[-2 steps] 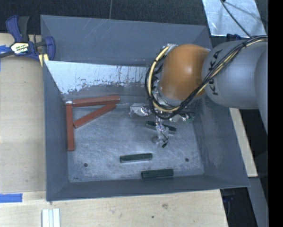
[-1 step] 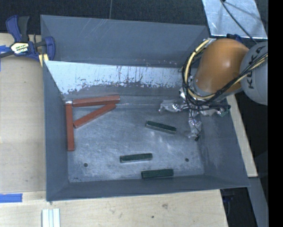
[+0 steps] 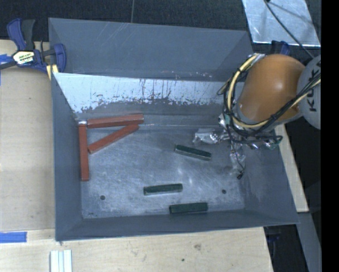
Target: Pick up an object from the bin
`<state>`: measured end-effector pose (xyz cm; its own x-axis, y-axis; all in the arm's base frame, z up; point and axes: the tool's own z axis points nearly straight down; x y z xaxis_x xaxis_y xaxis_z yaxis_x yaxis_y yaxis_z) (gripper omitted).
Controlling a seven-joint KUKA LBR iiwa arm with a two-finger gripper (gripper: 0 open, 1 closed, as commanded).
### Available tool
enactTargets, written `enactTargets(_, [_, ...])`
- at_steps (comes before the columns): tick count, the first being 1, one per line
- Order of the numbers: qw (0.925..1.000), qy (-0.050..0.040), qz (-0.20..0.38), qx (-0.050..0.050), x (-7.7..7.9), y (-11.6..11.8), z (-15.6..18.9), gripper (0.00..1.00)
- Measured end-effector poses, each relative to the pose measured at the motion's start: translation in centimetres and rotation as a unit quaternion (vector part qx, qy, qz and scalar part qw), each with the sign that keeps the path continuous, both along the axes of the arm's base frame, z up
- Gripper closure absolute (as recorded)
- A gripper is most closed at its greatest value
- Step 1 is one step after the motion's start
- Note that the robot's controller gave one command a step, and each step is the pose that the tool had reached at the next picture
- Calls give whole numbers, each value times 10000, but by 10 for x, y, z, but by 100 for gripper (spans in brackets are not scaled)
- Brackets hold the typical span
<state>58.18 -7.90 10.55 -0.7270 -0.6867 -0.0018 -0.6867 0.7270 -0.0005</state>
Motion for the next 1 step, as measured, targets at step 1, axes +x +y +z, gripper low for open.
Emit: enactTargets(1, [10000,-16,-64,14,46,37,-34,0])
